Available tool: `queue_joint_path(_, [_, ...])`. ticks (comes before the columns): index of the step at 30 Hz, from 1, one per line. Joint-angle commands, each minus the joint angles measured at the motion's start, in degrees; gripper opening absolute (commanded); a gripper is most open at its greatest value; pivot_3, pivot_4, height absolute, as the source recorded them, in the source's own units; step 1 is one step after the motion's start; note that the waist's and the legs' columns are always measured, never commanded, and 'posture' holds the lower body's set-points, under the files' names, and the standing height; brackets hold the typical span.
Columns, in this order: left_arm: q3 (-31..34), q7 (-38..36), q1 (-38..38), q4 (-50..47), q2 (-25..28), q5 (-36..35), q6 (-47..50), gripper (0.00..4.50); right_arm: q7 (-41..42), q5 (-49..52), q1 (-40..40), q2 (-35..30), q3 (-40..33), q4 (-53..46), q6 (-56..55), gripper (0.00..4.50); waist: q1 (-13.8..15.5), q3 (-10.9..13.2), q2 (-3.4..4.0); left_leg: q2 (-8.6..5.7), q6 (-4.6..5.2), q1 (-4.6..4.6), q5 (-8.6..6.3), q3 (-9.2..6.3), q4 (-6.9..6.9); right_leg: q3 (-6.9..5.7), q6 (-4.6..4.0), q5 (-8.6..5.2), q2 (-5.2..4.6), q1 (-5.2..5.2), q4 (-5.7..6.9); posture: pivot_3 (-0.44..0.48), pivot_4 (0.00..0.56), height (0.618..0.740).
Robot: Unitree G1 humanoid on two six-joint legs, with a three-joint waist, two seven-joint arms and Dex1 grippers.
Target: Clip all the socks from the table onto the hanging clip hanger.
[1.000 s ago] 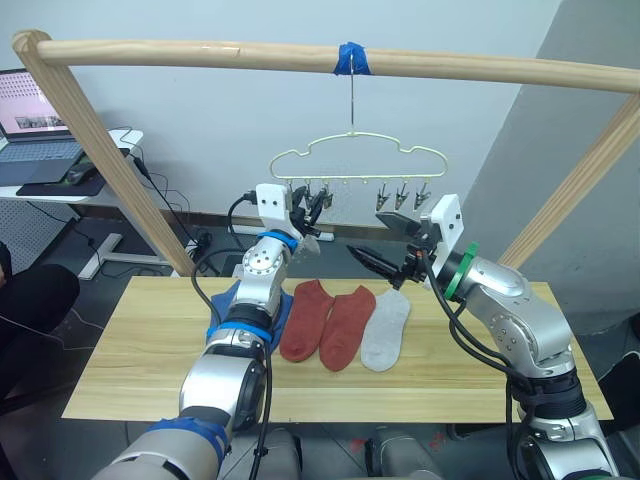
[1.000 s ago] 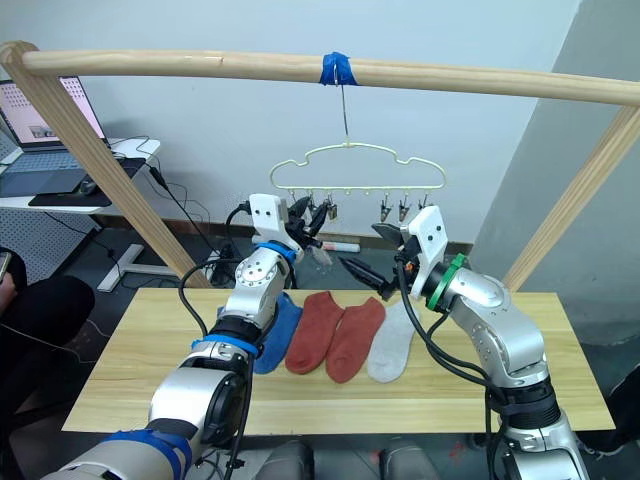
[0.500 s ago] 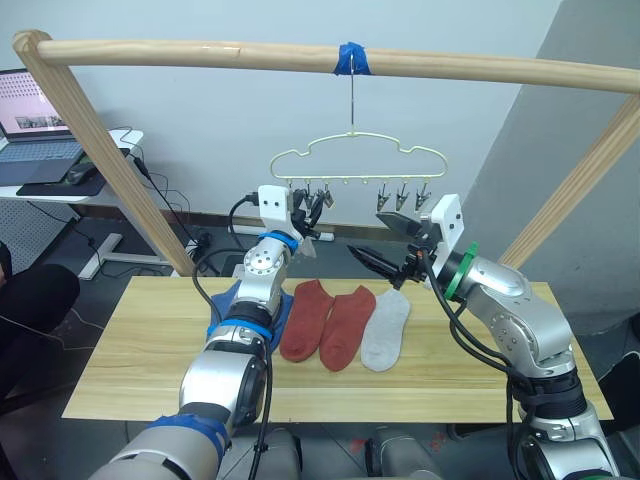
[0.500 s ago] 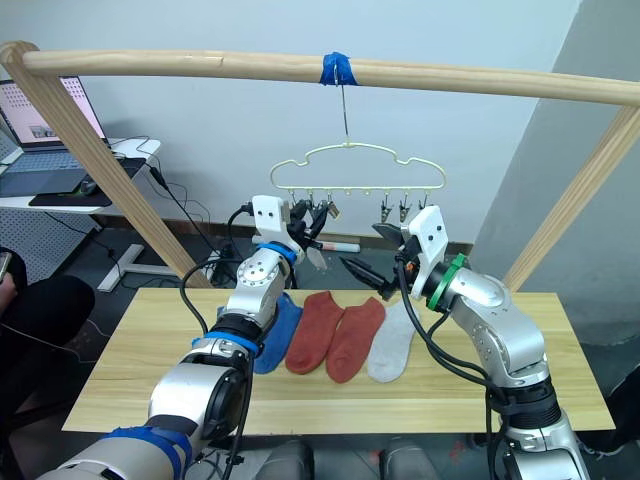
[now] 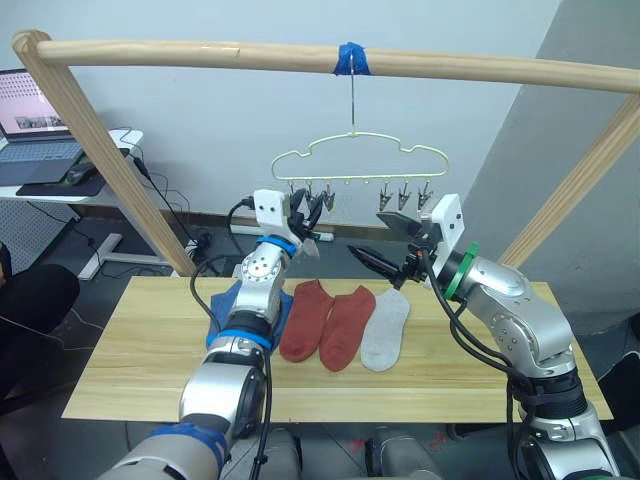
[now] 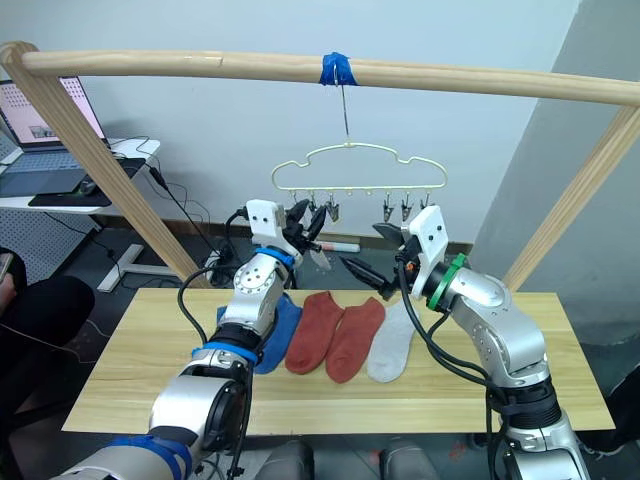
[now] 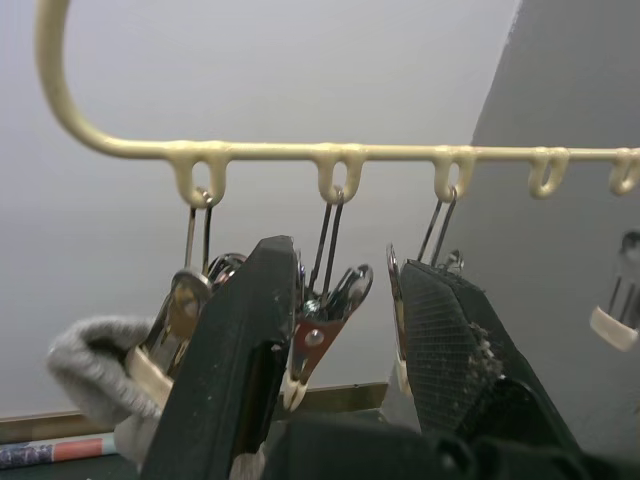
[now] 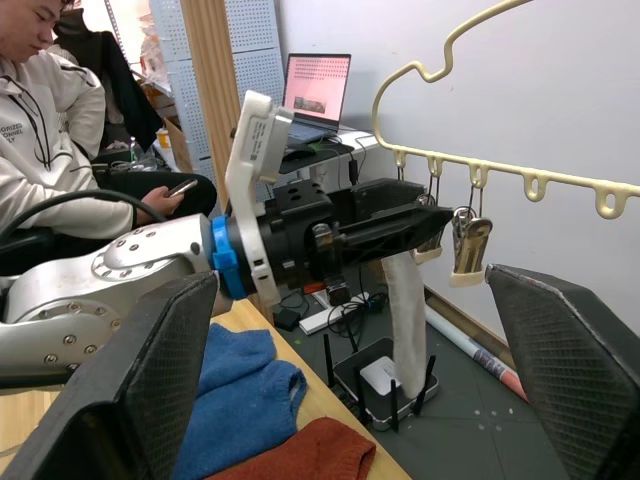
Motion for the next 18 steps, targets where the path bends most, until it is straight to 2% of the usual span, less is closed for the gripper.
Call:
queue_joint_path(1, [-0.2,0.2,0.4,-4.0,-0.1,-0.2,0.0,1.93,-0.2,0.4,-0.6,-0.1,-1.0,-1.9,-0.9,4.50,0.0,0.0,0.00,0.00,0.00,0.00,0.00,0.00,0.00,0.00,0.00,0.00,0.00,0.00,0.00,-0.053,0.109,0.740])
queue_joint_path(7, [-0.6,0.3,1.3,-2.6,0.2,0.6,0.6,1.93,-0.1,0.4,-0.7,-0.1,-1.0,-1.9,-0.9,4.50,0.0,0.0,0.00,0.00,0.00,0.01,0.00,-0.01,0.00,0.00,0.00,0.00,0.00,0.02,0.00,-0.054,0.111,0.740])
queue_joint_path(18, [0.0,0.3,-1.8,2.4,0.5,0.7,0.2,1.93,-0.3,0.3,-0.7,-0.3,-1.2,-1.9,-0.9,4.50,0.0,0.0,0.00,-0.01,0.00,0.01,0.00,-0.04,0.00,-0.03,0.00,0.00,0.00,0.02,-0.01,-0.066,0.111,0.740])
